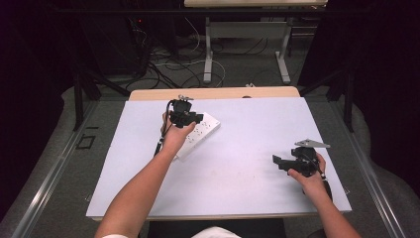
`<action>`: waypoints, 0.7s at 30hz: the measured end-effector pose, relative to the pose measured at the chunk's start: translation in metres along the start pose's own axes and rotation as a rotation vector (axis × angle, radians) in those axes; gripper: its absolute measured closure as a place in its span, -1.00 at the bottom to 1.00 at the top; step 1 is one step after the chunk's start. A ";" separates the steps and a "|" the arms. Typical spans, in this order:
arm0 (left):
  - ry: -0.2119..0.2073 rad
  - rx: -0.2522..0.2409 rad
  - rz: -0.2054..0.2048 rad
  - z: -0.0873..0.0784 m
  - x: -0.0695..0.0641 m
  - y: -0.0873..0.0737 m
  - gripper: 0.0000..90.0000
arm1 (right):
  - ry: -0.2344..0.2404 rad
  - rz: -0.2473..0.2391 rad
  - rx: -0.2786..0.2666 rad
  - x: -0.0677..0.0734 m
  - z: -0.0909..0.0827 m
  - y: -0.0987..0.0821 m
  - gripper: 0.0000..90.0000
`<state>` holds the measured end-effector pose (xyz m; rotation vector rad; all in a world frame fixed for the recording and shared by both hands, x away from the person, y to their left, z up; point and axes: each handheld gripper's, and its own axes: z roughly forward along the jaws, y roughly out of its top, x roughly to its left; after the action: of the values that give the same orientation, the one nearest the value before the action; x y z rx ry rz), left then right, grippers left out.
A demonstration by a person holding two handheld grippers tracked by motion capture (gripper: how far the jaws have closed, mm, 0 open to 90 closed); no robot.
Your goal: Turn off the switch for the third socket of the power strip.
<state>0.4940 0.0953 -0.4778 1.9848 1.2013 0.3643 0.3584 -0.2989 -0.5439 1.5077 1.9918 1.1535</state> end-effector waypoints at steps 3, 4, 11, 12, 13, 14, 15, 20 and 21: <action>-0.012 -0.011 0.011 -0.007 -0.002 -0.002 0.23 | 0.000 0.006 0.002 0.001 0.000 0.000 -0.67; -0.013 -0.020 0.017 -0.012 -0.004 -0.004 0.19 | 0.000 0.005 0.002 0.000 -0.001 0.000 -0.67; -0.015 -0.023 0.017 -0.024 -0.003 -0.012 -0.06 | 0.000 0.003 0.001 0.001 -0.001 0.000 -0.67; -0.018 -0.021 0.019 -0.026 -0.003 -0.014 -0.07 | -0.001 0.003 0.001 0.001 -0.001 0.000 -0.67; -0.019 -0.020 0.023 -0.029 -0.003 -0.015 -0.08 | -0.001 0.002 0.001 0.001 -0.001 0.000 -0.67; -0.017 -0.026 0.031 -0.031 -0.002 -0.017 -0.09 | -0.001 -0.007 -0.001 0.001 -0.001 0.000 -0.67; -0.015 -0.028 0.030 -0.034 -0.002 -0.019 -0.09 | -0.001 -0.007 -0.001 0.001 -0.001 0.000 -0.67; -0.013 -0.043 0.017 -0.049 0.003 -0.029 -0.23 | -0.002 -0.010 -0.001 0.001 -0.001 0.000 -0.67; -0.018 -0.041 0.008 -0.052 0.004 -0.032 -0.25 | -0.002 -0.011 -0.001 0.001 -0.001 0.000 -0.67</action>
<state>0.4456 0.1309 -0.4675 1.9544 1.1663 0.3719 0.3567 -0.2981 -0.5432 1.4947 1.9957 1.1475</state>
